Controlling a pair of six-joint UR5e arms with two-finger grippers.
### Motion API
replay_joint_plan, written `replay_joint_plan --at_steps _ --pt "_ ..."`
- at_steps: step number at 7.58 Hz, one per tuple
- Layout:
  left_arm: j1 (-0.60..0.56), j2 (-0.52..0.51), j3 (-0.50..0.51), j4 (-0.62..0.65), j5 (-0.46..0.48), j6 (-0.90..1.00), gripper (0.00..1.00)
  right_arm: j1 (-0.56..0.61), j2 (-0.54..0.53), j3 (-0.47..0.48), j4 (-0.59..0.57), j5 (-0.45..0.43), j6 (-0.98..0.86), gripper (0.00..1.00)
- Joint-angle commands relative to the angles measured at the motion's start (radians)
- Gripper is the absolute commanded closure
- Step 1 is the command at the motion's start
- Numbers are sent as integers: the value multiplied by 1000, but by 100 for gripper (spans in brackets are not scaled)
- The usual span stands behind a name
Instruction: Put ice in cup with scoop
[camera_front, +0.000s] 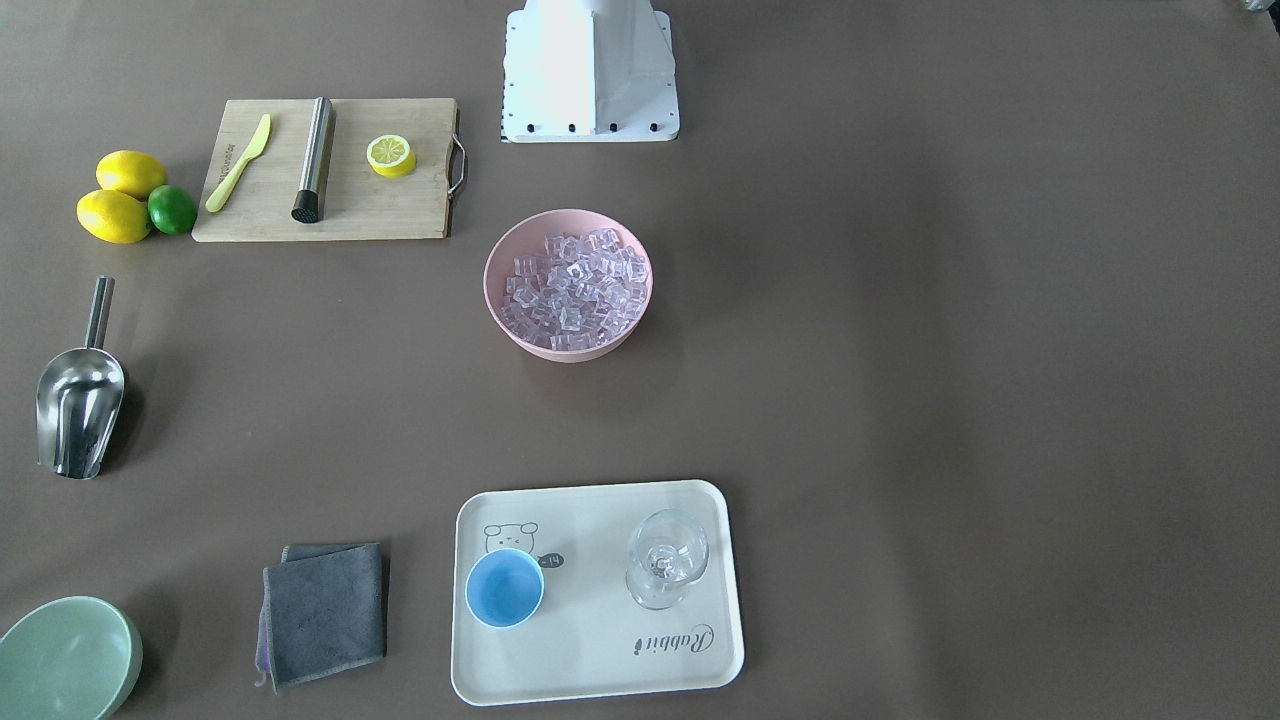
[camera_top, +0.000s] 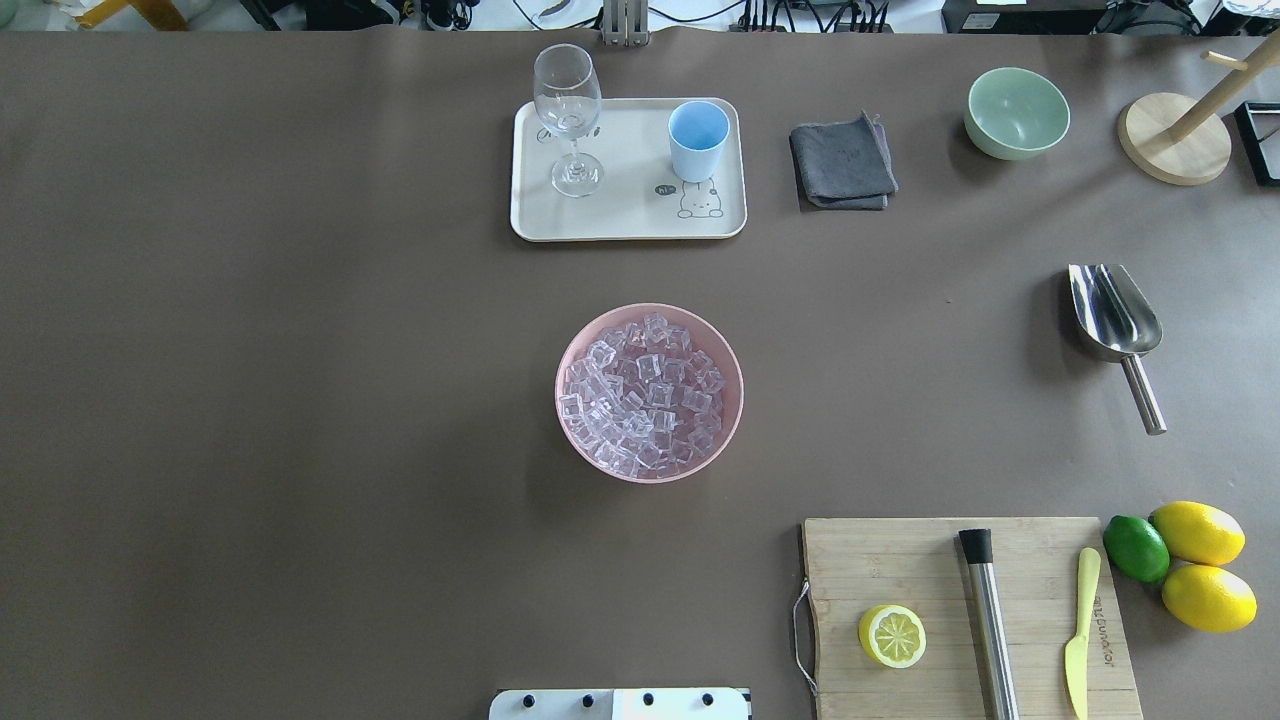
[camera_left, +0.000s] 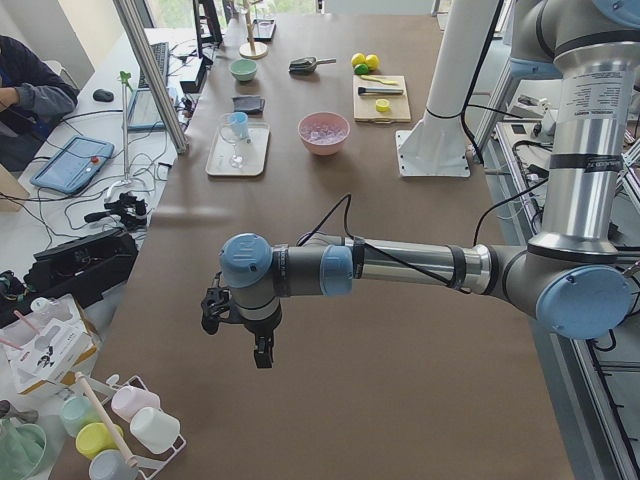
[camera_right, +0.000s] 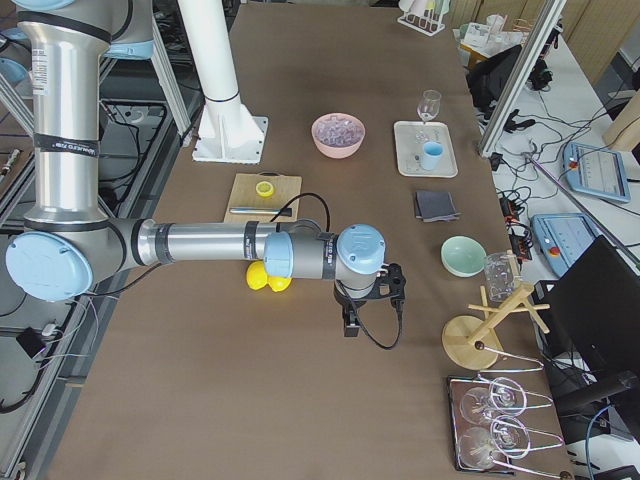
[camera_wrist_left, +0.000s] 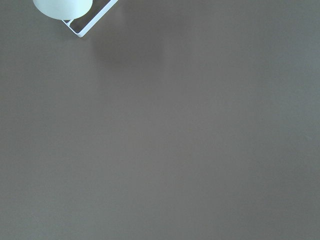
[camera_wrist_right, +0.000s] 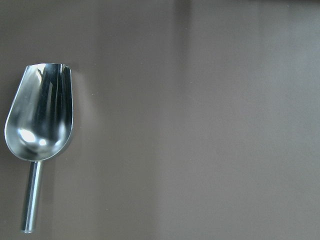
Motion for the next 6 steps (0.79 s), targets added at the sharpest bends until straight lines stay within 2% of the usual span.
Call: replay_joint_plan --at_steps 1,2,3,4,6 --pt "6 -7 -2 1 -3 -1 2 -72 -5 6 37 22 126 0" --pt "8 -5 -2 0 -4 -1 2 -112 -5 8 106 40 241 0" --pt "9 -5 -2 0 -4 -1 2 -163 -33 15 208 25 334 0" --pt "14 -5 -7 0 -4 -1 2 -227 -41 32 247 7 439 0" --pt "34 -7 -10 -2 -4 -2 2 -336 -44 34 397 -18 644 0"
